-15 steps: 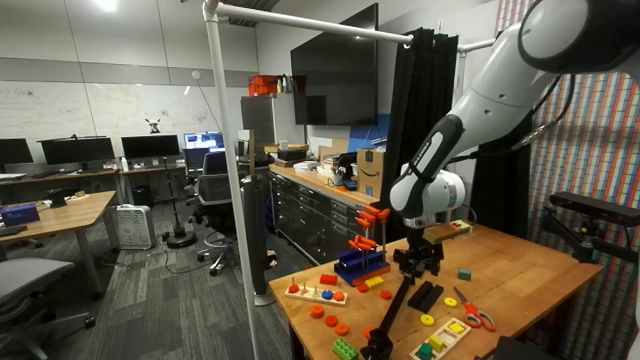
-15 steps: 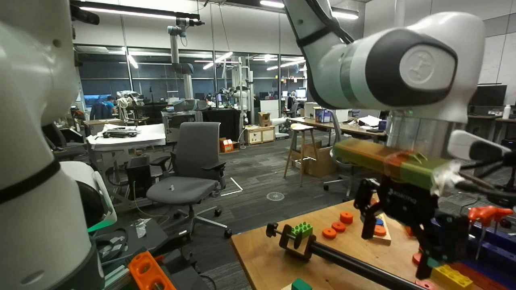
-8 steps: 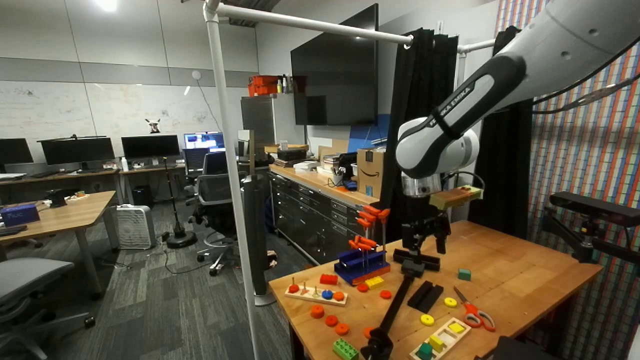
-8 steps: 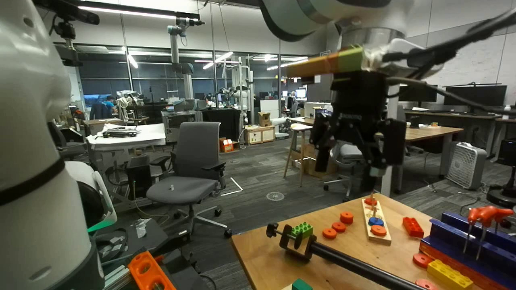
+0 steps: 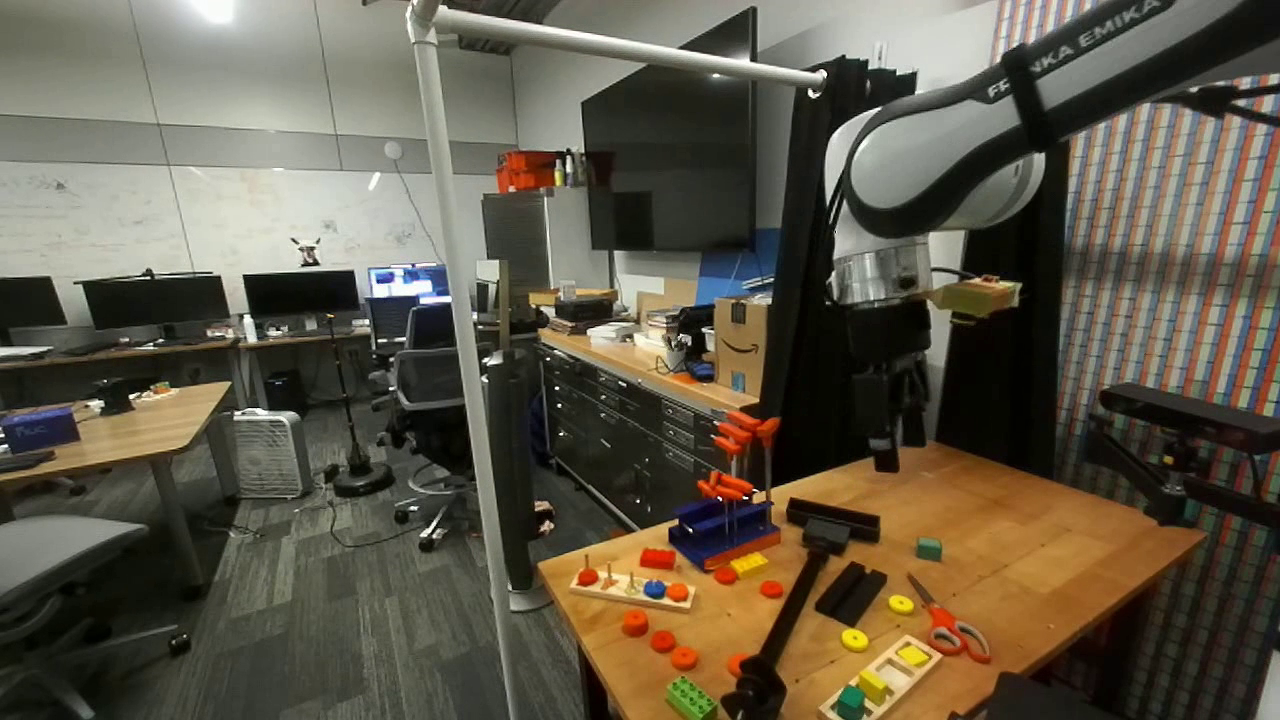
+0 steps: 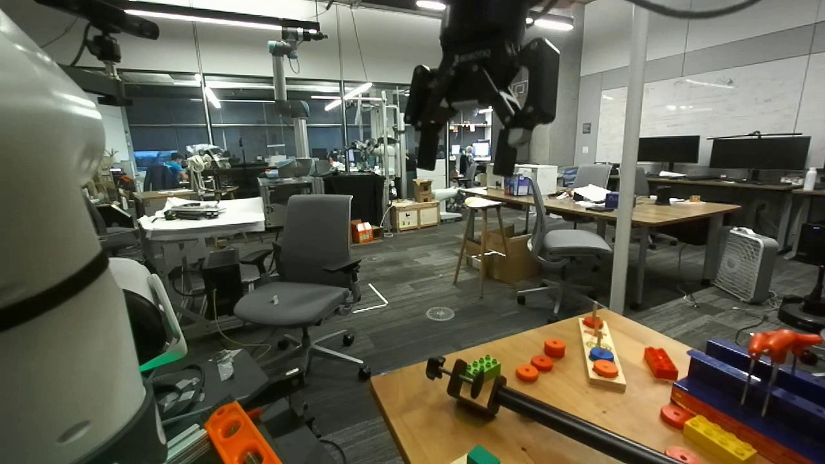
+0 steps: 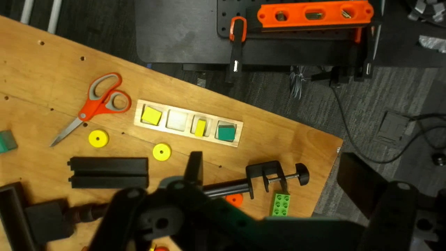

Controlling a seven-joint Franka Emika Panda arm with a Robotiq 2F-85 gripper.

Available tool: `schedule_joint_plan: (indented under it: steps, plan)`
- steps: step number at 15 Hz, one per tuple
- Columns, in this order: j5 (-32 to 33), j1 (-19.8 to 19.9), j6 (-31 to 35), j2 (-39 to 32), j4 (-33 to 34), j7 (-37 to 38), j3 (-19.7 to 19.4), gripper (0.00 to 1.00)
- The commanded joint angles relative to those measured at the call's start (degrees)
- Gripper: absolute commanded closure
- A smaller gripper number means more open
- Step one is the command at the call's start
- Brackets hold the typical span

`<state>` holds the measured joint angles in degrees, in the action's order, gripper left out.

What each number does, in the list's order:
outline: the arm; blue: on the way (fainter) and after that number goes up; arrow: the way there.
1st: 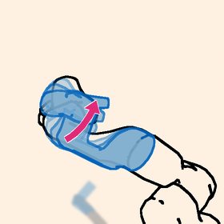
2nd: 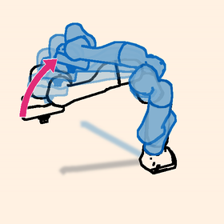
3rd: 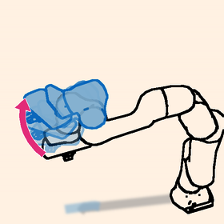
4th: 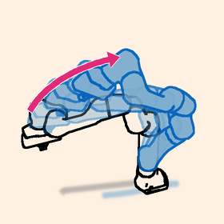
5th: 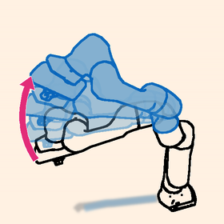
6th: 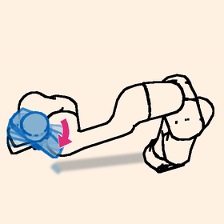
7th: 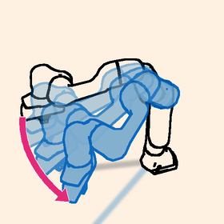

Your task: Pick up the yellow object from the wooden object and put it on the table

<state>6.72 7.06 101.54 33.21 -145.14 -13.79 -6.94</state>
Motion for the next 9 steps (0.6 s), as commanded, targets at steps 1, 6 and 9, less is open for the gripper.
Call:
schedule_joint_plan:
  steps: [1, 6, 9]
  plan:
    - [4.83, -1.55, 0.32, 7.61, -2.41, -5.78, -0.68, 0.00]
    - [7.03, -2.21, 4.40, 12.64, -5.17, -8.33, -2.34, 0.00]
    - [6.30, -2.19, 2.70, 10.42, -3.78, -7.08, -2.42, 0.00]
